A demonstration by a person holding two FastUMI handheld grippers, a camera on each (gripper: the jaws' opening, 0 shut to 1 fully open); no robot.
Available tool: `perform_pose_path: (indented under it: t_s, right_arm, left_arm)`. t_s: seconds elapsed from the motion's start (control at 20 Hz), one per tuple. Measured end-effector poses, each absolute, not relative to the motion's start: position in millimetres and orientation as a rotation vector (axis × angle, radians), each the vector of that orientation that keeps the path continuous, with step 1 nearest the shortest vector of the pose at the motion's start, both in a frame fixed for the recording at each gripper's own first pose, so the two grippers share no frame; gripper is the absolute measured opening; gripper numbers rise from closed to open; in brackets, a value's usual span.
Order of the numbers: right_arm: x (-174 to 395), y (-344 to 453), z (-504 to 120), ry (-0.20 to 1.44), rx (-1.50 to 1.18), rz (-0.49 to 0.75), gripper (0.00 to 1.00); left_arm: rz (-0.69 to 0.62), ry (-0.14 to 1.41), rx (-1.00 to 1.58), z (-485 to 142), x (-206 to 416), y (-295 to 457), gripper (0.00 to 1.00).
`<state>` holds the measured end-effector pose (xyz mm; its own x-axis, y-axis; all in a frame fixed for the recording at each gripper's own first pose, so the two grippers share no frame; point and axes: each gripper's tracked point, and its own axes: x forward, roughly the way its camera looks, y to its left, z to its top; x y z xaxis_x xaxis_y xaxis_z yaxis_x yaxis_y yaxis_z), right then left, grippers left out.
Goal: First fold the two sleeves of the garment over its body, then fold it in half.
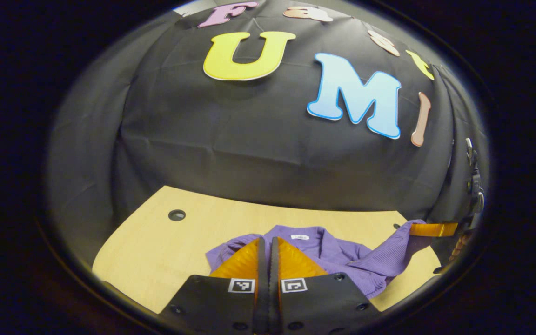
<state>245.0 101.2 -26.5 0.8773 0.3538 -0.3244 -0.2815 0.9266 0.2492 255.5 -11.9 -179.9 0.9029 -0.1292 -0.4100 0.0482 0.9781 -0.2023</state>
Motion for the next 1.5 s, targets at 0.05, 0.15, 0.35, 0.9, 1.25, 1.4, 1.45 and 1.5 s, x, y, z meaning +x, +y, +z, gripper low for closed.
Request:
perform_pose_path:
  t_s: [0.05, 0.15, 0.35, 0.9, 1.25, 1.4, 1.45, 1.5]
  right_arm:
    - [256.0, 102.9, -28.4, 0.372, 0.191, 0.333, 0.03]
    - [276.4, 106.6, -30.5, 0.359, 0.181, 0.330, 0.03]
    - [309.1, 113.1, -44.5, 0.362, 0.160, 0.317, 0.03]
    - [344.3, 117.6, -90.5, 0.416, 0.056, 0.250, 0.08]
    - [332.4, 107.3, -62.9, 0.353, 0.000, 0.197, 0.63]
    - [321.6, 99.7, -44.0, 0.318, -0.016, 0.172, 0.84]
    - [318.2, 96.8, -35.9, 0.298, -0.024, 0.163, 0.84]
    - [313.5, 95.1, -26.0, 0.273, -0.031, 0.154, 0.86]
  left_arm:
    - [-0.078, 0.430, -0.184, -184.4, 266.1, -10.1, 0.06]
    - [-0.056, 0.417, -0.169, -192.4, 283.0, -7.5, 0.06]
    - [-0.029, 0.397, -0.128, -201.5, 312.2, -16.2, 0.06]
    - [-0.001, 0.436, -0.021, -265.6, 348.3, -16.2, 0.11]
    - [-0.044, 0.421, -0.049, -247.3, 341.1, -27.2, 0.54]
    - [-0.040, 0.386, -0.064, -227.7, 336.2, -25.4, 0.73]
    - [-0.041, 0.373, -0.070, -220.3, 333.3, -24.2, 0.76]
    - [-0.041, 0.361, -0.074, -211.2, 329.6, -23.3, 0.81]
